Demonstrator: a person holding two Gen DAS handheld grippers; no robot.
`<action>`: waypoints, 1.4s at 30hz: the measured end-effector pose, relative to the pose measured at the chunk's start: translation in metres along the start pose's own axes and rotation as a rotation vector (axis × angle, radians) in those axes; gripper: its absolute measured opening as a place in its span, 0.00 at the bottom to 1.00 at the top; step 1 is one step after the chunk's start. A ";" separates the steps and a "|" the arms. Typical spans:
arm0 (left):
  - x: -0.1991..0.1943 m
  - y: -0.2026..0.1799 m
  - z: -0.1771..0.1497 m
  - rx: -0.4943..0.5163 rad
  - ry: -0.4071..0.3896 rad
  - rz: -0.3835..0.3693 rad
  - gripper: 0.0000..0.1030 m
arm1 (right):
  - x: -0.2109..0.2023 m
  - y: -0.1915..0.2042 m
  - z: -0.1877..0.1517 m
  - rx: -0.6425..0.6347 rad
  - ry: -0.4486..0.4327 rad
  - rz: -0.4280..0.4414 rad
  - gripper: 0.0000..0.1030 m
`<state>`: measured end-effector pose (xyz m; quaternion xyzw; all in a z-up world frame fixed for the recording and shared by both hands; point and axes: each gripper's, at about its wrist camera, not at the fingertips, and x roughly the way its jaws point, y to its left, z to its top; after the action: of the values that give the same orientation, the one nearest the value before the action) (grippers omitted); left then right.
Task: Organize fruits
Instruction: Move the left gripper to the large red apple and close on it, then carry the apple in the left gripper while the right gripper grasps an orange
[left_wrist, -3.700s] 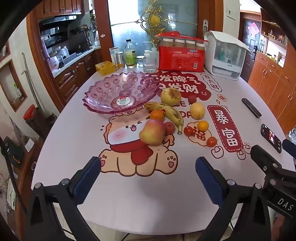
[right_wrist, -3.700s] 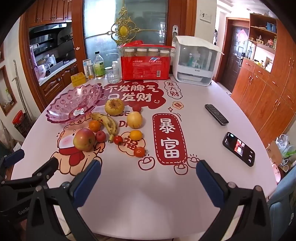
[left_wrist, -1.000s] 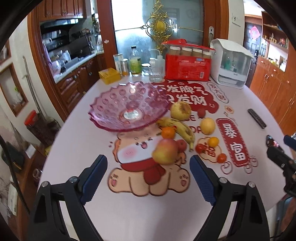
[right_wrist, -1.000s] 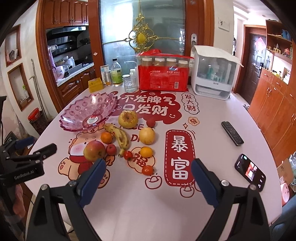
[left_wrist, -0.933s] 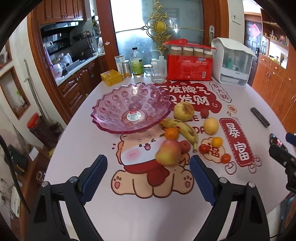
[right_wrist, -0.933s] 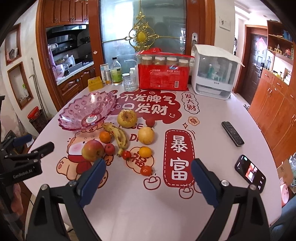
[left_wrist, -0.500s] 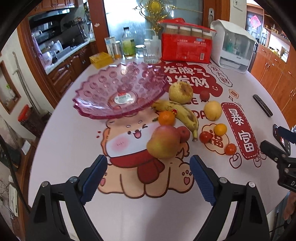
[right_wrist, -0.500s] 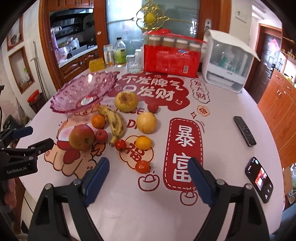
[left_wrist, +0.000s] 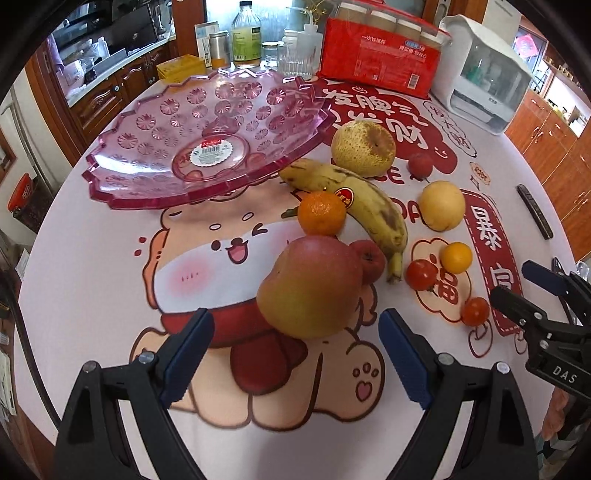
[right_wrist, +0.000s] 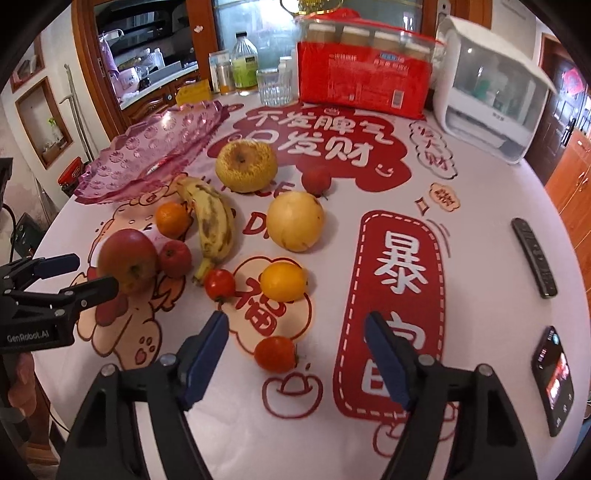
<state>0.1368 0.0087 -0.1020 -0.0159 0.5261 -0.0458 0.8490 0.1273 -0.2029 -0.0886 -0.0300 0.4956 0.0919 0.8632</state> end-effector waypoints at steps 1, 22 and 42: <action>0.004 0.000 0.002 -0.001 0.003 0.004 0.87 | 0.005 -0.001 0.002 0.002 0.009 0.005 0.71; 0.050 0.006 0.013 -0.049 0.071 -0.043 0.68 | 0.063 -0.002 0.020 -0.001 0.085 0.053 0.51; 0.035 0.007 0.000 -0.046 0.021 -0.008 0.60 | 0.049 0.006 0.015 -0.046 0.032 0.045 0.35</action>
<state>0.1525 0.0126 -0.1343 -0.0370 0.5358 -0.0374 0.8427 0.1627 -0.1885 -0.1228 -0.0402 0.5077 0.1220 0.8519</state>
